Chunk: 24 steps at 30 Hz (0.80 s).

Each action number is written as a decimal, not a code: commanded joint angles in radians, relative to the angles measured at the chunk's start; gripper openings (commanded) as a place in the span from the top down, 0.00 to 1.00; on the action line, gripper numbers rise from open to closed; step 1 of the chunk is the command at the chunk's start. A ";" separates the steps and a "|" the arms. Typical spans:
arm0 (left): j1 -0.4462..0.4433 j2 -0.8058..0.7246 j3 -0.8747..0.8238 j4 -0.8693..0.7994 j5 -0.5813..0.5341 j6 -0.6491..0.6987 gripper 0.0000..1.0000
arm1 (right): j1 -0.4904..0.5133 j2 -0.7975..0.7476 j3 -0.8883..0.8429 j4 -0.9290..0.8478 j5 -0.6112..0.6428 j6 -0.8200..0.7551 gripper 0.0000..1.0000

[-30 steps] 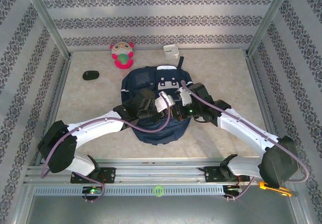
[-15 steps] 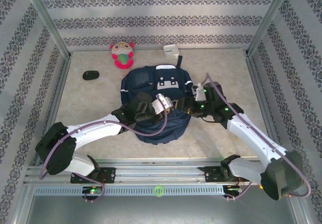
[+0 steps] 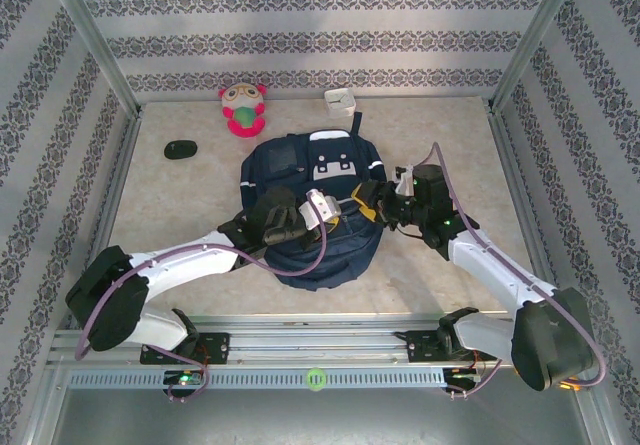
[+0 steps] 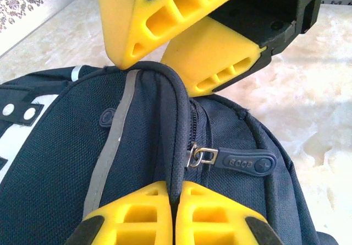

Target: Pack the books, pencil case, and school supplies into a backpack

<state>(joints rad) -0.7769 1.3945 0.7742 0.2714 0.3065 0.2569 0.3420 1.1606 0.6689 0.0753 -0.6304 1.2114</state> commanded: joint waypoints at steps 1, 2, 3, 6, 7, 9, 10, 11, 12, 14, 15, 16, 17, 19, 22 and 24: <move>-0.004 -0.043 0.000 0.108 0.100 0.019 1.00 | -0.006 0.012 -0.005 0.109 -0.011 0.051 0.61; -0.004 -0.040 0.000 0.110 0.106 0.021 1.00 | -0.006 0.018 -0.005 0.113 -0.011 0.059 0.60; -0.004 -0.041 -0.001 0.112 0.113 0.020 1.00 | -0.004 0.023 -0.005 0.118 -0.008 0.069 0.60; -0.004 -0.036 0.001 0.120 0.141 0.026 1.00 | 0.001 0.040 -0.005 0.122 0.006 0.092 0.54; -0.004 -0.036 0.002 0.117 0.141 0.028 1.00 | 0.003 0.046 -0.003 0.118 0.014 0.099 0.53; -0.004 -0.037 0.005 0.107 0.134 0.038 0.99 | 0.003 0.054 -0.005 0.110 0.029 0.113 0.56; -0.004 -0.040 0.005 0.096 0.123 0.045 0.99 | 0.003 0.056 -0.010 0.108 0.037 0.117 0.66; -0.004 -0.044 0.006 0.083 0.112 0.052 0.98 | 0.003 0.055 -0.016 0.105 0.049 0.121 0.77; -0.004 -0.049 0.008 0.066 0.098 0.058 0.97 | 0.006 0.049 -0.026 0.105 0.061 0.128 0.87; 0.001 -0.060 0.012 0.023 0.055 0.070 0.97 | 0.016 0.022 -0.057 0.113 0.114 0.158 0.95; 0.007 -0.065 0.013 0.002 0.034 0.075 0.97 | 0.029 0.004 -0.071 0.114 0.142 0.172 0.99; 0.016 -0.071 0.011 -0.022 0.017 0.082 0.97 | 0.044 -0.021 -0.087 0.115 0.182 0.183 1.00; 0.029 -0.081 0.003 -0.033 0.014 0.089 0.97 | 0.067 -0.048 -0.102 0.110 0.232 0.194 1.00; 0.064 -0.099 -0.012 -0.037 0.024 0.088 0.97 | 0.120 -0.101 -0.138 0.109 0.338 0.223 1.00; 0.120 -0.116 -0.014 -0.073 0.051 0.094 0.93 | 0.198 -0.169 -0.193 0.103 0.501 0.257 1.00; 0.139 -0.132 -0.013 -0.093 0.050 0.076 0.86 | 0.228 -0.181 -0.207 0.108 0.548 0.268 1.00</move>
<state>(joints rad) -0.7074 1.3151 0.7513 0.1772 0.4076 0.3355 0.5518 1.0130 0.4953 0.1940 -0.2687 1.4467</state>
